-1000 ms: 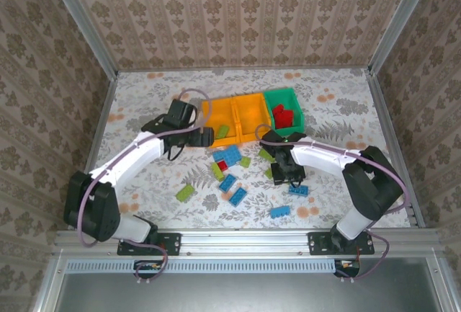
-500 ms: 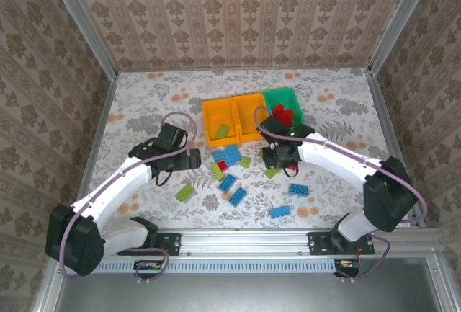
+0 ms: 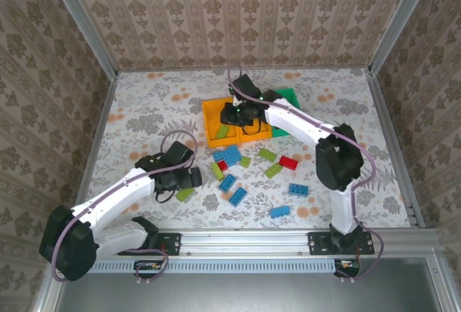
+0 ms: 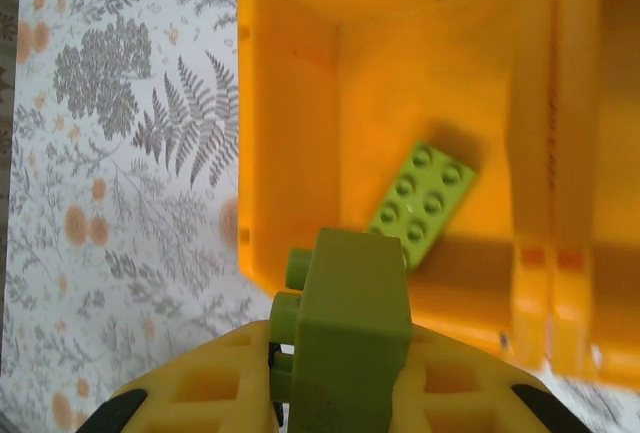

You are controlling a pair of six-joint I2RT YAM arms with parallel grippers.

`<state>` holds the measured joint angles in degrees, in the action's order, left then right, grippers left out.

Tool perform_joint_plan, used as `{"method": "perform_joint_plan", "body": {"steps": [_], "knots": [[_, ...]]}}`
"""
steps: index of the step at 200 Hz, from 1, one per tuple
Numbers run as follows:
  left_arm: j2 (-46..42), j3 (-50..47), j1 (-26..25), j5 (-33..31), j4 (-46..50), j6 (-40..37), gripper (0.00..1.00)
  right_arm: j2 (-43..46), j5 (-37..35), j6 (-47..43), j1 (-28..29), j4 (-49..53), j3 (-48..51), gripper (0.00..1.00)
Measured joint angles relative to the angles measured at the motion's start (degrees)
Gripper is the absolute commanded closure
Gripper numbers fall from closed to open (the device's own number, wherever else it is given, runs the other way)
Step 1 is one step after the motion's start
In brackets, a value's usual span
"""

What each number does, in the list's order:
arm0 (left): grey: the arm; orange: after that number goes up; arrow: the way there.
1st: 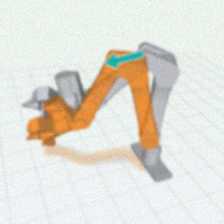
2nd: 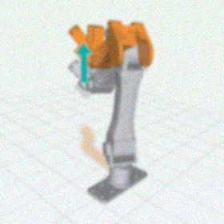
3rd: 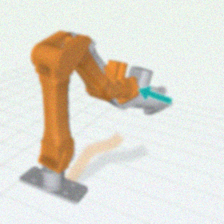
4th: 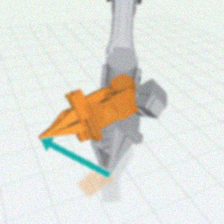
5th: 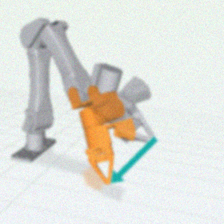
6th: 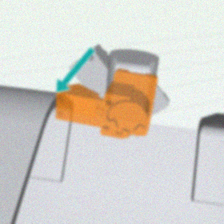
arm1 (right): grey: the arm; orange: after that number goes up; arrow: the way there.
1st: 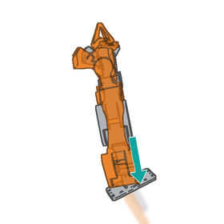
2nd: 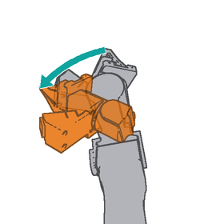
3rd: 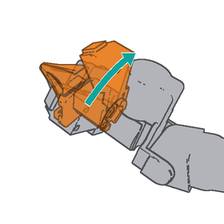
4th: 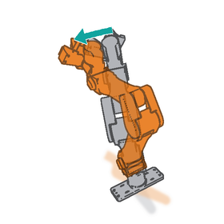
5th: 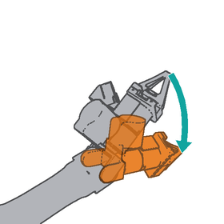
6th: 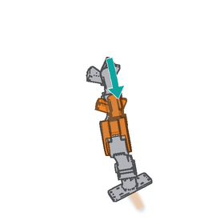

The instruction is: Sort the legos into containers by color

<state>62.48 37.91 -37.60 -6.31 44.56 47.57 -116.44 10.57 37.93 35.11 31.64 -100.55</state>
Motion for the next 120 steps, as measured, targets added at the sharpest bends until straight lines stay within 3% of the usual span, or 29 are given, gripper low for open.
{"method": "perform_joint_plan", "body": {"steps": [38,77,92,120], "knots": [[-0.61,-0.68,-1.01,0.13,1.88,7.21,0.0,-7.85,-0.35,-0.02,-0.35,2.89,-7.91,0.67],[-0.63,-2.21,-1.07,1.07,3.3,15.76,0.0,-12.7,-0.7,0.2,-0.63,4.44,-11.96,0.5],[-1.03,-2.36,-1.11,1.57,3.32,18.82,0.0,-12.81,-0.59,0.59,-0.59,4.57,-12.15,0.37],[-2.62,-2.67,-1.09,2.03,3.17,23.91,0.0,-12.79,-0.2,0.63,-0.52,4.39,-12.33,0.33]]}}
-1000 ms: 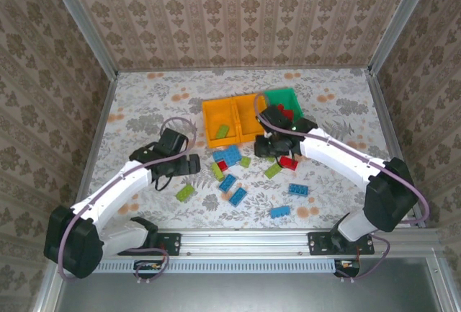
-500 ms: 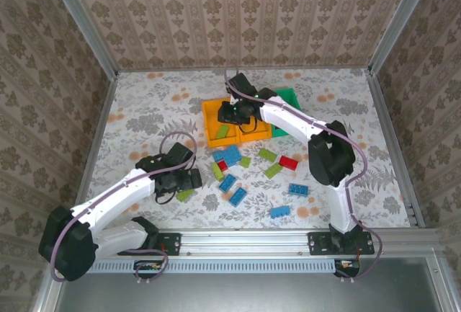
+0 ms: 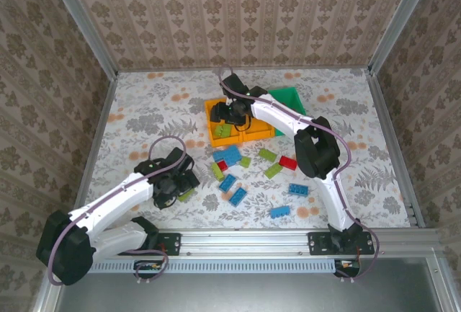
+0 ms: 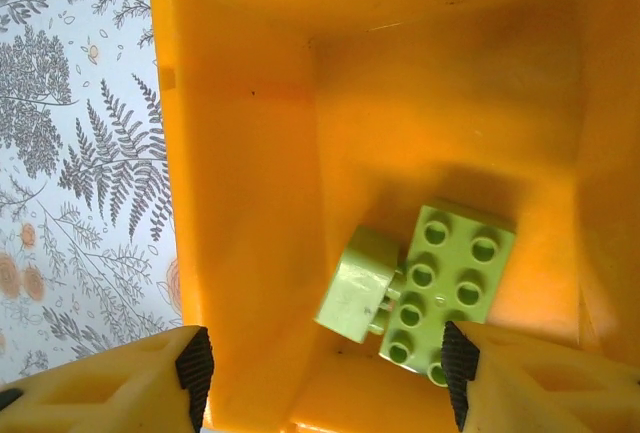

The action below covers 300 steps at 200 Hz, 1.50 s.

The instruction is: Sort the legos into containers by color

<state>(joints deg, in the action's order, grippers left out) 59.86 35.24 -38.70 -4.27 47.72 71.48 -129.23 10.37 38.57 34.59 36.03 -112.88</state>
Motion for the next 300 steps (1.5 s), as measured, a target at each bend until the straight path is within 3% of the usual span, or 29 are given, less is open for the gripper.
{"method": "perform_joint_plan", "body": {"steps": [37,101,156,239,300], "knots": [[0.22,-0.76,0.11,1.22,-1.49,4.92,0.0,1.79,0.76,0.66,-0.07,-1.53,1.95,0.3],[7.13,-1.86,1.68,3.67,-5.81,7.54,0.01,14.45,0.55,0.83,-0.28,-5.88,10.47,0.27],[13.31,-1.16,4.63,5.11,-7.78,5.29,0.1,28.5,-0.74,0.68,-2.54,-8.68,26.08,0.25],[16.15,0.66,5.4,5.27,-5.42,1.86,0.38,43.98,-7.61,-0.31,-11.47,-6.71,49.57,0.23],[16.11,3.85,6.29,2.64,-8.66,-2.8,0.39,46.69,-10.23,-2.82,-12.39,-3.02,55.04,0.22]]}}
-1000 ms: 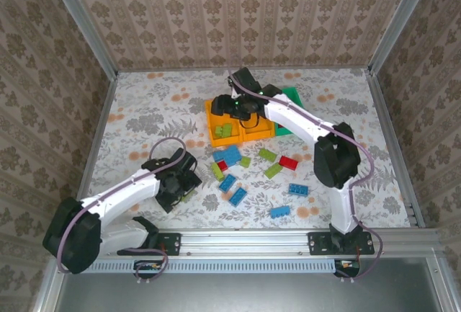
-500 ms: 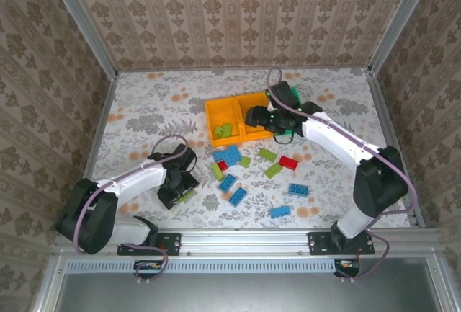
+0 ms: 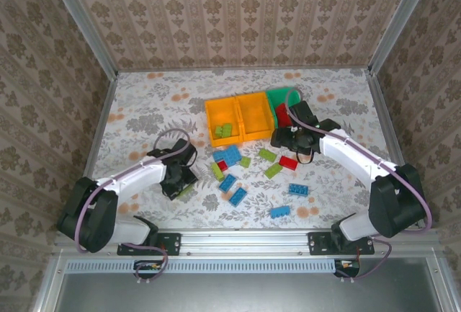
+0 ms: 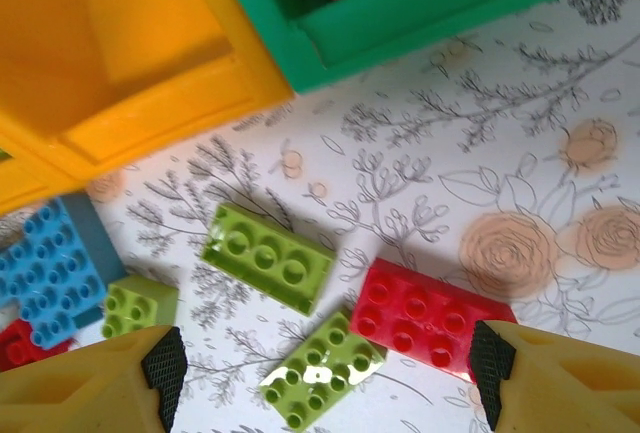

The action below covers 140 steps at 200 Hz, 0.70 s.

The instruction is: Sort the legos into containers by color

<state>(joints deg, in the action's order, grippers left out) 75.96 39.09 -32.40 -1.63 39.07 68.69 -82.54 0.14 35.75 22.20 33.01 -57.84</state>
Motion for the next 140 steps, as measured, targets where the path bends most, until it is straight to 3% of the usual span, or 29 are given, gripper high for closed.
{"method": "perform_joint_plan", "body": {"steps": [64,140], "knots": [[0.7,18.01,0.66,-4.17,-2.38,-13.25,0.37,-2.36,2.08,0.48,0.31,0.87,0.52,0.24],[19.91,40.13,0.7,0.39,-9.18,-29.55,0.37,-7.23,5.33,10.71,4.55,0.94,2.86,0.25]]}}
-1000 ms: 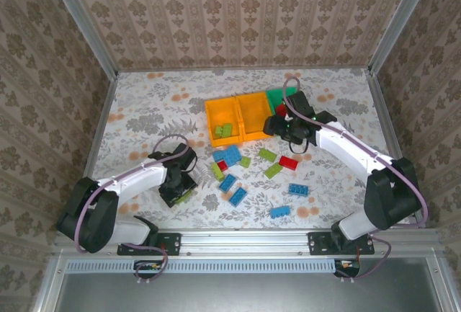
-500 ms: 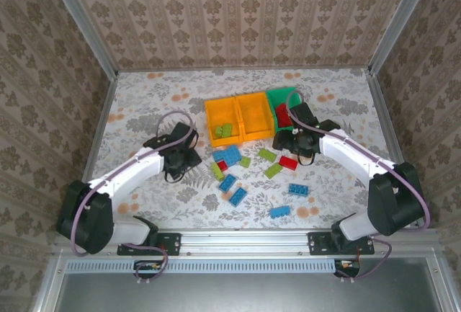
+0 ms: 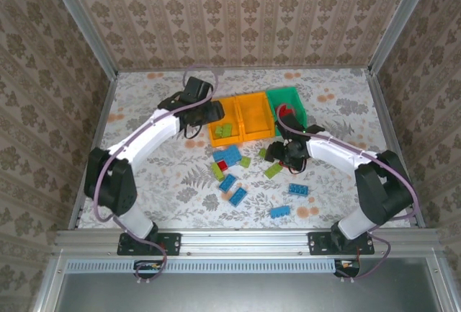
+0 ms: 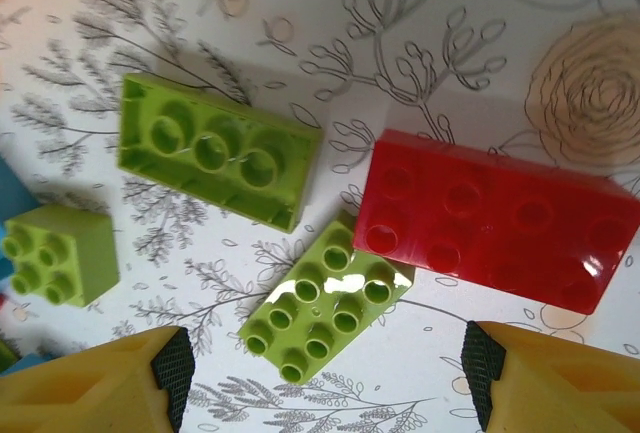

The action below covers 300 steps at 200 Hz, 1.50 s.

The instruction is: Sort the legos into containers by color

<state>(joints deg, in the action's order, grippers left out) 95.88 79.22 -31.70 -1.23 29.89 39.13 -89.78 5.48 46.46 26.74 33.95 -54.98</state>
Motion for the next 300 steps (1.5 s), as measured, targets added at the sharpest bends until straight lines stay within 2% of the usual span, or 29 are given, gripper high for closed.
{"method": "perform_joint_plan", "body": {"steps": [56,118,169,221,267,300], "knots": [[11.41,7.13,0.7,6.05,-1.51,-2.78,0.36,-6.03,0.61,4.79,2.1,-0.76,-0.46,0.24],[12.41,7.5,1.05,7.1,-2.75,-4.7,0.26,-9.11,0.11,6.73,2.6,1.09,-3.43,0.25],[12.24,6.34,1.05,7.04,-4.31,-5.99,0.16,-12.44,-3.56,6.82,4.26,6.23,-6.93,0.44],[3.69,-0.11,0.98,5.01,-6.25,-7.3,0.11,-13.18,-6.56,6.21,5.81,8.66,-8.22,0.69],[-6.84,-6.93,0.96,2.12,-8.48,-9.9,0.06,-13.09,-4.7,2.47,11.91,6.84,-14.29,0.75],[-9.88,-10.75,0.87,-1.07,-5.79,-10.78,0.05,-9.68,-1.88,0.31,11.32,2.8,-16.9,0.75]]}}
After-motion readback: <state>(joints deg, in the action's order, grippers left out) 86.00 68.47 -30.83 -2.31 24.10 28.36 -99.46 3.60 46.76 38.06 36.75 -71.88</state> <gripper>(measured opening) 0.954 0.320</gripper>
